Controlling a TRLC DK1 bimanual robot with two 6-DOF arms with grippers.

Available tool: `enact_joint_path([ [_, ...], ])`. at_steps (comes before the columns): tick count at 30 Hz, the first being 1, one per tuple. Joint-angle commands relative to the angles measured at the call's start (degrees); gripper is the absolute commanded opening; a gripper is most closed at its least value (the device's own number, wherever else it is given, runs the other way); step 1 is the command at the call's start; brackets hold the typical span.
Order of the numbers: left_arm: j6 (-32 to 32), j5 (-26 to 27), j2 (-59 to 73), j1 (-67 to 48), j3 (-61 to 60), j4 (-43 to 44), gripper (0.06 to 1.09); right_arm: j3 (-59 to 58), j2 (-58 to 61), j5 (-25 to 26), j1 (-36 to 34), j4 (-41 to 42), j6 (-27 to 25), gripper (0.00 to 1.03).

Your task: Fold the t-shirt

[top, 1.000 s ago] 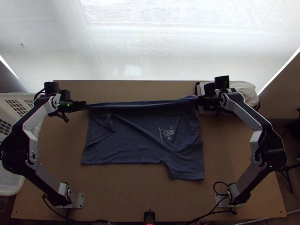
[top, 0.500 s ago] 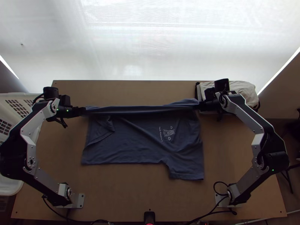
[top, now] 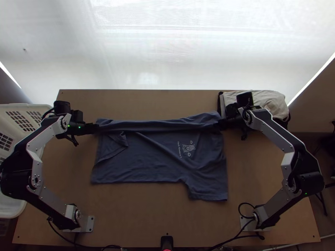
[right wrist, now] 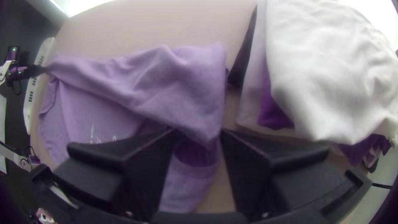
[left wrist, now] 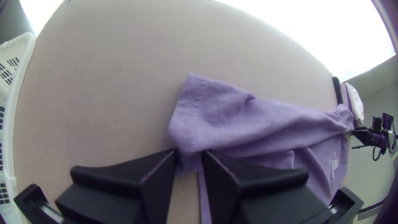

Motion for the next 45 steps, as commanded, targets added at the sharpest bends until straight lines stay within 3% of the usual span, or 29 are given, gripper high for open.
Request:
enact_joint_path([
  [1, 2.7, 0.6, -3.5, -1.4, -1.2, 1.3, 0.98, -0.8, -0.3, 2.4, 0.5, -4.6, 0.2, 0.99],
  [2, 3.1, 0.6, -3.9, -1.6, -0.9, 0.4, 1.04, -0.8, -0.8, 2.4, 0.5, -6.3, 0.0, 0.99],
  [7, 3.4, 0.8, -8.2, -1.6, 2.0, -8.1, 1.04, -1.2, -7.7, 2.4, 0.5, -16.1, 0.0, 0.99],
  [11, 1.4, 2.9, -11.7, -1.1, 5.4, -25.1, 1.04, -0.9, -14.9, 1.6, 1.5, -27.3, 1.6, 0.99],
  [15, 0.4, 3.8, -14.9, -1.0, 1.0, -30.0, 1.04, -4.4, -17.6, -4.6, 3.4, -38.9, 2.2, 0.99],
  [21, -1.6, 4.0, -20.4, -3.7, -5.6, -29.2, 1.04, -15.7, -20.5, -4.8, 6.8, -32.2, 3.0, 0.98],
  [24, -2.4, 4.0, -26.7, -4.8, -9.9, -23.3, 1.04, -19.8, -20.0, -4.7, 6.5, -25.4, 2.6, 0.9],
  [30, -2.2, 4.1, -32.9, -5.1, -11.4, -20.7, 1.04, -23.9, -17.5, -4.6, 4.6, -16.2, 1.0, 0.9],
  [38, -2.7, 4.1, -35.3, -4.2, -9.5, -22.4, 1.04, -24.1, -13.8, -4.4, 0.4, -11.3, -1.8, 0.9],
  [45, -4.4, 4.1, -34.9, -3.3, -8.4, -24.4, 1.03, -24.8, -13.4, -4.6, 2.2, -10.4, -1.2, 0.86],
])
